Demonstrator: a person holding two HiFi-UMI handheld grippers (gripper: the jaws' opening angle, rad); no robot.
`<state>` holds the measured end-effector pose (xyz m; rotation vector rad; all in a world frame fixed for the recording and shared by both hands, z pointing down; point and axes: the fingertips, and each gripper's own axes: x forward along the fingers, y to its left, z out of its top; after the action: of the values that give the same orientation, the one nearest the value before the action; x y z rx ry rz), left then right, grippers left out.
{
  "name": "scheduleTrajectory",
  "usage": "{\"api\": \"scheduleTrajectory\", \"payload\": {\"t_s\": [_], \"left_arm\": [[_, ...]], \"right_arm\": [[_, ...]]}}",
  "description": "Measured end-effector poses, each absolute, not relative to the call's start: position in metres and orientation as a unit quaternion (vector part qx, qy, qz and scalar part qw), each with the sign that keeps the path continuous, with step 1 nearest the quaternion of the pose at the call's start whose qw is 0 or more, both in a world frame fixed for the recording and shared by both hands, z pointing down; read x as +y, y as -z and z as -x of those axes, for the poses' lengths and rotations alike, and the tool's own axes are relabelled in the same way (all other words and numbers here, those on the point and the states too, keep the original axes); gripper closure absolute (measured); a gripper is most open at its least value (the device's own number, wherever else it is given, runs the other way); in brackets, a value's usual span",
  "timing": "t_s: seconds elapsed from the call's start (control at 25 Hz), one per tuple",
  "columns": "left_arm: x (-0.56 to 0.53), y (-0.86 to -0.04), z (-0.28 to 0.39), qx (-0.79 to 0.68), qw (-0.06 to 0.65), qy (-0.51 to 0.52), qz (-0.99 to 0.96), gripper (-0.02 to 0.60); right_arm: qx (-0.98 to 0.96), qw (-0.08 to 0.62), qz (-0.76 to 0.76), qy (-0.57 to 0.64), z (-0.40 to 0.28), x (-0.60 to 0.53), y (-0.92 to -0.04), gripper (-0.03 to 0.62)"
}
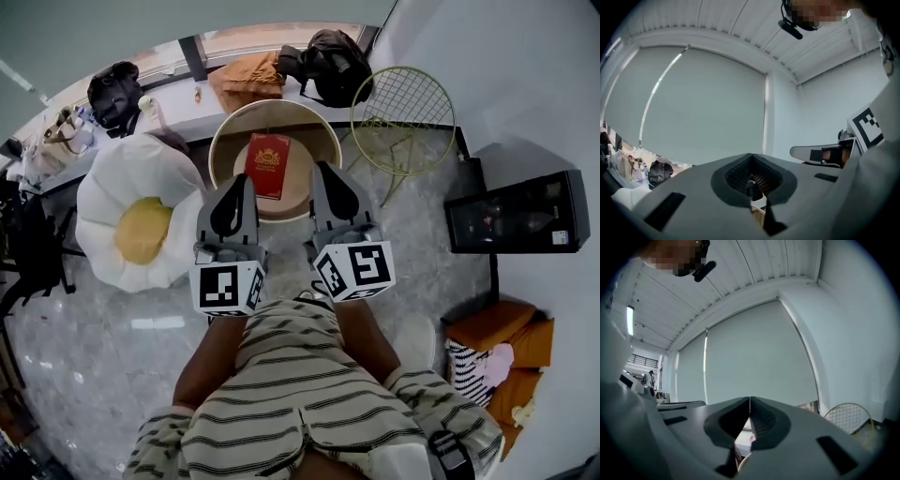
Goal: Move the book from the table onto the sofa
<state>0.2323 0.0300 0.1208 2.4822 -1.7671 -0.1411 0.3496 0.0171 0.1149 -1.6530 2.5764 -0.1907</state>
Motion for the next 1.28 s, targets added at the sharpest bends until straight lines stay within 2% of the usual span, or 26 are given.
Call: {"api": "scheduleTrajectory", "payload": {"t_s": [0.56, 1.28], "left_arm": [[-0.09, -0.177, -0.168, -0.502, 0.111, 0.002, -0.858, 0.575], [-0.138, -0.33, -0.189, -0.492, 0.2, -0.078, -0.844, 0.574]], "right_arm": [[0.788, -0.005, 0.605, 0.114, -0.281, -0.085, -0.169, 0.58], [0.758, -0.057, 0.615, 0.212, -0.307, -0.134, -0.32, 0.579]]}}
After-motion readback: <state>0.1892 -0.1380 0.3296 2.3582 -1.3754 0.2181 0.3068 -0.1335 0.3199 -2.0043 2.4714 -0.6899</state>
